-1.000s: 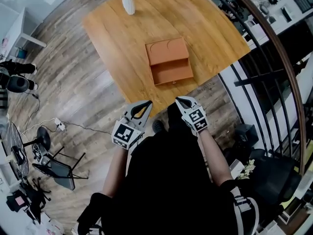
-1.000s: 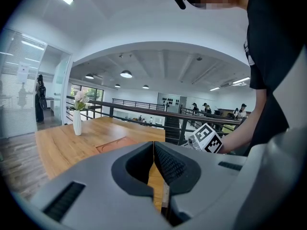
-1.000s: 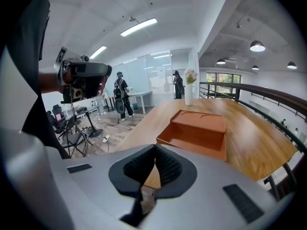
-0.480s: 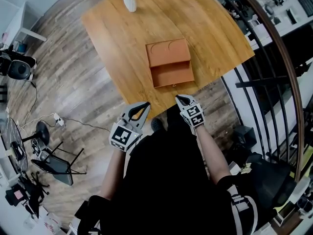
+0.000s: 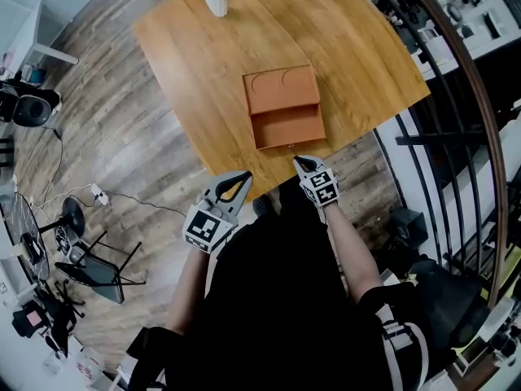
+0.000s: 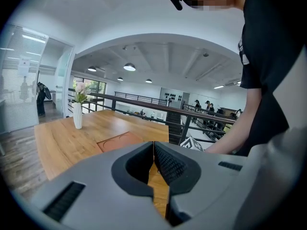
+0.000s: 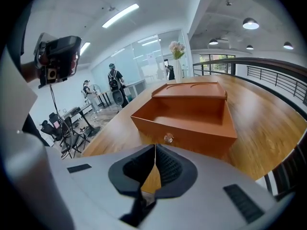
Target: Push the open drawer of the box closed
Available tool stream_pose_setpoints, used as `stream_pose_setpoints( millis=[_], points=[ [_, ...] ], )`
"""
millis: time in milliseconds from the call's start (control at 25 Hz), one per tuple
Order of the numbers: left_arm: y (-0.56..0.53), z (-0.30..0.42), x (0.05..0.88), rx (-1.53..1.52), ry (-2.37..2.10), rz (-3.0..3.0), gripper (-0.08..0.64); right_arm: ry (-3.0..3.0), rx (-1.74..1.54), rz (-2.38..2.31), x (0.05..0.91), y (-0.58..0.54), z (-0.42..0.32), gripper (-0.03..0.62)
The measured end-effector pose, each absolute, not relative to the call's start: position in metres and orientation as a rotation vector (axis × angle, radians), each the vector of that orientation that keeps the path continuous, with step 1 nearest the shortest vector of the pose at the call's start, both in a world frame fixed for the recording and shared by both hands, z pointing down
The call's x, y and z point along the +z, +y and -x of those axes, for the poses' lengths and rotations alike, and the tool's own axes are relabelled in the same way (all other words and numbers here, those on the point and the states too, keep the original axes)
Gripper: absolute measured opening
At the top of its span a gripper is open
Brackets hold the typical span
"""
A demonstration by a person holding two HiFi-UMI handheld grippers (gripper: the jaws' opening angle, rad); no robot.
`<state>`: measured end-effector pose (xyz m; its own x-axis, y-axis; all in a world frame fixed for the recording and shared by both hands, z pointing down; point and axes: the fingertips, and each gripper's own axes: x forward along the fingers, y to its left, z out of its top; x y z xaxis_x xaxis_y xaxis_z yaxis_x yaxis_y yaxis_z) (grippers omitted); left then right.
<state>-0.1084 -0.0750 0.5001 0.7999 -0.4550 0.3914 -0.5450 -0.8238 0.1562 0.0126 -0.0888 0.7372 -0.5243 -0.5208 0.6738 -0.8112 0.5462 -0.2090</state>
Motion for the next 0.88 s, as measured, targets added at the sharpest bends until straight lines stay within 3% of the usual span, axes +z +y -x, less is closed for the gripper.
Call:
stream_pose_setpoints(
  millis=[880],
  points=[
    [-0.093, 0.099, 0.504, 0.492, -0.785, -2.665, 0.023, -2.165, 0.802, -1.103, 0.768, -0.125, -0.015, 0.1]
  ],
)
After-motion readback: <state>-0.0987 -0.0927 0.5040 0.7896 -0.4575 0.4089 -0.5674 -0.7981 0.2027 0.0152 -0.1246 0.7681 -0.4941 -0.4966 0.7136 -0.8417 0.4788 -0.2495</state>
